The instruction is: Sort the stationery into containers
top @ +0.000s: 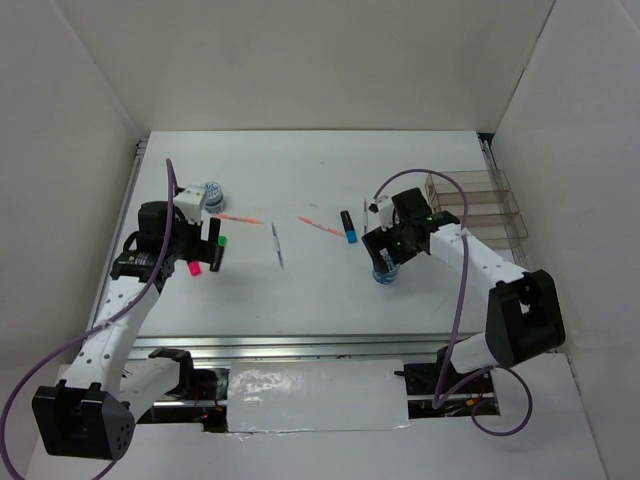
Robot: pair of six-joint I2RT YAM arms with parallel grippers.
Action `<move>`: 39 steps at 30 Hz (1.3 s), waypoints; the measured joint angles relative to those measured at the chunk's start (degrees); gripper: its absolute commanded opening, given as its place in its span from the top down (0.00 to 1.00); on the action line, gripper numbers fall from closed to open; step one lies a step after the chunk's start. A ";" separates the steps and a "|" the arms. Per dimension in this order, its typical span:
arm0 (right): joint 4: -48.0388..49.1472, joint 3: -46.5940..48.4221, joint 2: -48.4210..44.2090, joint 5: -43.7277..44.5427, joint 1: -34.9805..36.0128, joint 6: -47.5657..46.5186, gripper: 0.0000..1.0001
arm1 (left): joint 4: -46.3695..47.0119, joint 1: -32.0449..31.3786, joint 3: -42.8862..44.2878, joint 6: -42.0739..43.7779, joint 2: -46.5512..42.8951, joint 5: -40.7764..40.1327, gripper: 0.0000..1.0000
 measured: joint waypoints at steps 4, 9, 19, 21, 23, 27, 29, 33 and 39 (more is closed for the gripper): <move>0.63 0.24 4.17 0.79 0.59 0.46 0.00 | 0.00 -0.02 0.00 0.04 0.00 0.28 0.01; 0.87 0.24 6.27 1.25 0.66 0.70 0.15 | 0.00 -0.02 0.00 0.07 0.00 0.28 0.01; 0.37 1.84 6.27 1.07 0.24 1.03 0.55 | 0.07 -0.02 -0.02 0.04 1.75 0.28 0.01; -0.81 3.93 6.21 0.61 -0.35 0.92 0.59 | 0.09 -0.02 -0.02 0.04 2.25 0.31 0.01; -2.51 7.48 6.21 -0.20 -2.08 0.59 0.59 | 0.07 -0.02 -0.02 0.07 2.64 0.37 0.01; -5.20 19.58 6.71 -0.81 -8.46 -1.03 0.59 | 0.07 -0.02 0.11 0.22 3.52 0.92 0.01; -5.73 27.85 8.46 -1.22 -12.81 -2.08 0.61 | 0.02 -0.02 0.50 0.22 4.33 1.46 0.01; -5.88 42.62 15.26 -1.03 -21.79 -4.17 0.61 | 0.13 -0.04 1.51 0.20 5.18 2.62 0.01; -6.78 56.46 29.11 -0.83 -30.64 -5.20 0.62 | 0.59 -0.09 1.62 0.13 6.03 3.76 0.01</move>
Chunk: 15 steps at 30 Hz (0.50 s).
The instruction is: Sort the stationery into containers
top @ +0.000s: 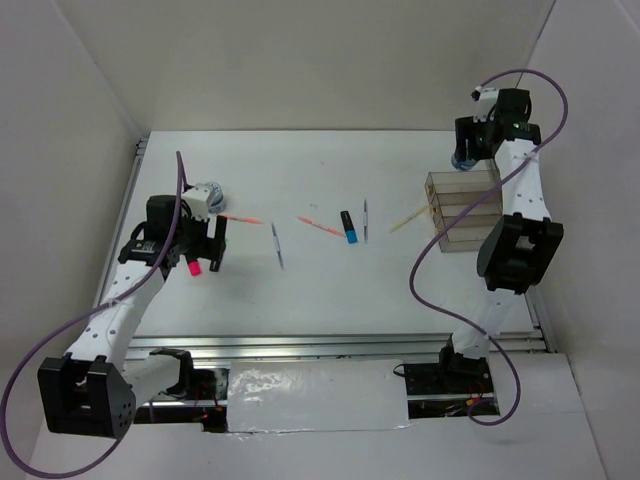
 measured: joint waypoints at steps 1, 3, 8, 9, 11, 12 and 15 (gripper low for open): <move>-0.33 0.76 1.64 -0.09 -0.55 0.00 0.62 | 0.11 0.00 0.00 -0.07 0.42 0.15 0.01; -0.90 1.62 4.52 -0.42 -0.87 0.02 0.62 | 0.31 -0.02 0.00 -0.15 1.33 0.39 0.01; -2.10 4.33 9.46 -1.05 0.00 0.04 0.62 | 0.48 -0.02 0.00 -0.17 2.99 0.48 0.01; -2.08 4.96 10.19 -1.05 0.15 0.04 0.62 | 0.57 -0.02 0.00 -0.17 3.23 0.50 0.01; -2.05 6.01 11.28 -1.05 0.28 0.02 0.62 | 0.85 -0.02 0.00 -0.17 3.58 0.57 0.01; -2.01 6.40 11.82 -1.05 0.35 0.02 0.62 | 1.03 -0.02 0.00 -0.20 3.74 0.61 0.01; -2.03 7.85 13.53 -1.03 0.42 -0.04 0.62 | 1.40 -0.02 0.00 -0.26 4.26 0.85 0.01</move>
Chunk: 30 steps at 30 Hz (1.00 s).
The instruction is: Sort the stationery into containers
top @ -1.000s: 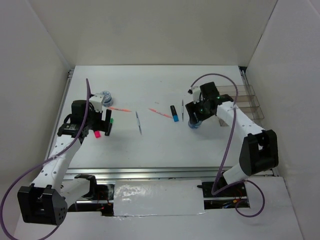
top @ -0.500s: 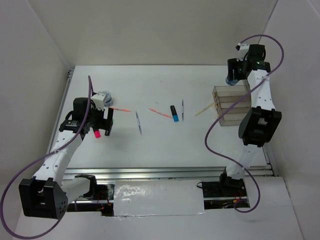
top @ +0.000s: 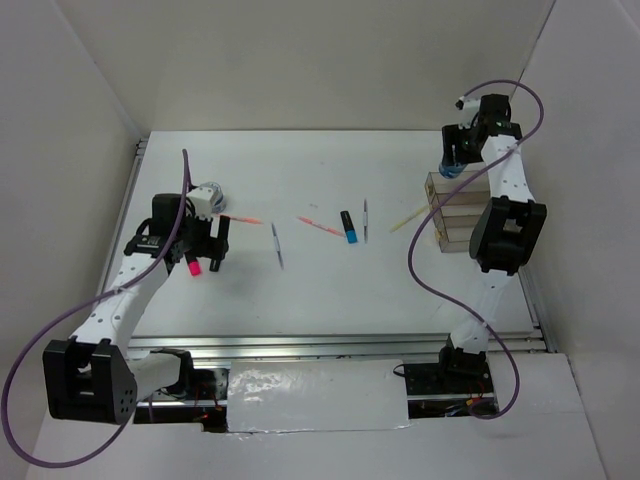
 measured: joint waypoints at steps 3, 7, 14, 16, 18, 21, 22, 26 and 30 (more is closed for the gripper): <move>0.15 0.48 1.40 0.09 0.20 -0.17 0.61 | 0.50 0.00 0.00 -0.07 0.42 0.11 0.01; 0.24 0.48 2.64 0.42 0.26 -0.37 0.61 | 1.01 0.00 0.00 -0.09 0.94 0.17 0.01; 0.26 0.48 4.42 0.46 0.35 -1.27 0.61 | 1.11 0.00 0.00 -0.09 1.75 0.24 0.01; 0.24 0.48 4.72 0.48 0.44 -1.51 0.61 | 1.14 0.00 -0.02 -0.09 1.81 0.28 0.01; 0.26 0.48 4.85 0.48 0.48 -1.60 0.60 | 1.18 0.00 0.00 -0.09 1.99 0.39 0.01; 0.24 0.48 5.11 0.48 0.50 -1.77 0.60 | 1.18 -0.02 0.00 -0.09 2.25 0.52 0.01; 0.22 0.48 5.20 0.48 0.50 -1.84 0.60 | 1.18 -0.02 0.00 -0.09 2.36 0.57 0.01; 0.24 0.48 5.22 0.48 0.50 -2.12 0.59 | 1.18 -0.02 0.00 -0.09 2.69 0.59 0.01; 0.24 0.48 5.22 0.46 0.50 -2.32 0.60 | 1.18 -0.02 0.00 -0.11 2.84 0.66 0.01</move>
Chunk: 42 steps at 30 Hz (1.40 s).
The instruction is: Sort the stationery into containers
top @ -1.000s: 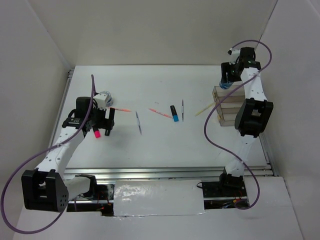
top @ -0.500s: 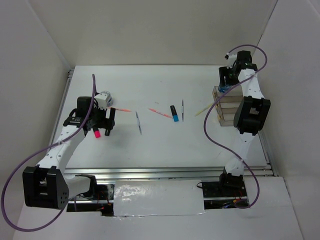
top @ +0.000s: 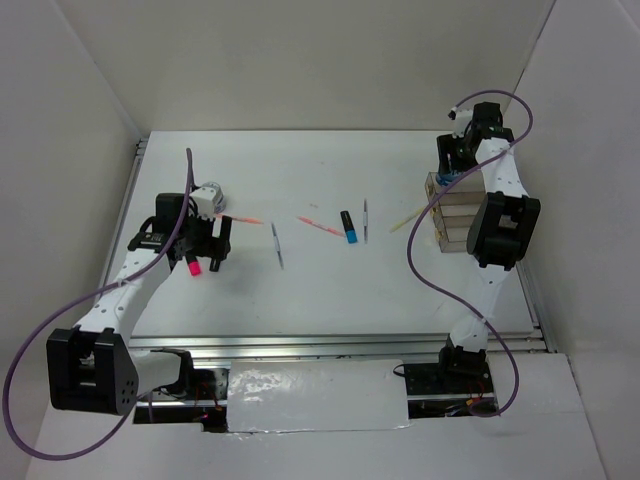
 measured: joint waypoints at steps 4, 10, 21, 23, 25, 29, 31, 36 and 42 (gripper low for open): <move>-0.02 0.00 0.00 0.00 0.00 -0.17 0.63 | 0.00 0.00 0.00 0.00 0.46 0.11 0.01; -0.02 0.00 0.00 -0.07 -0.02 -0.42 0.63 | 0.20 0.00 0.00 -0.02 0.72 0.17 0.01; 0.42 -1.75 -0.81 -0.33 -0.04 -0.46 0.64 | 0.39 0.00 0.00 -0.07 0.72 0.24 0.01; 0.42 -2.03 -0.98 -0.37 -0.04 -0.46 0.64 | 0.39 0.00 0.00 -0.07 0.72 0.24 0.01; 0.42 -2.08 -1.05 -0.39 -0.17 -0.46 0.64 | 0.42 0.00 0.00 -0.07 0.72 0.24 0.01; 0.39 -2.08 -1.09 -0.39 -0.28 -0.46 0.64 | 0.42 0.00 0.00 -0.07 0.76 0.24 0.01; 0.39 -2.08 -1.09 -0.37 -0.28 -0.46 0.65 | 0.42 0.00 0.00 -0.07 0.96 0.24 0.01; 0.11 -2.10 -1.29 -0.26 -0.31 -0.52 0.65 | 0.42 0.00 0.00 -0.09 1.31 0.24 0.01; -0.04 -3.26 -2.43 -0.20 -0.42 -1.01 0.65 | 0.44 0.00 0.00 -0.17 1.55 0.24 0.01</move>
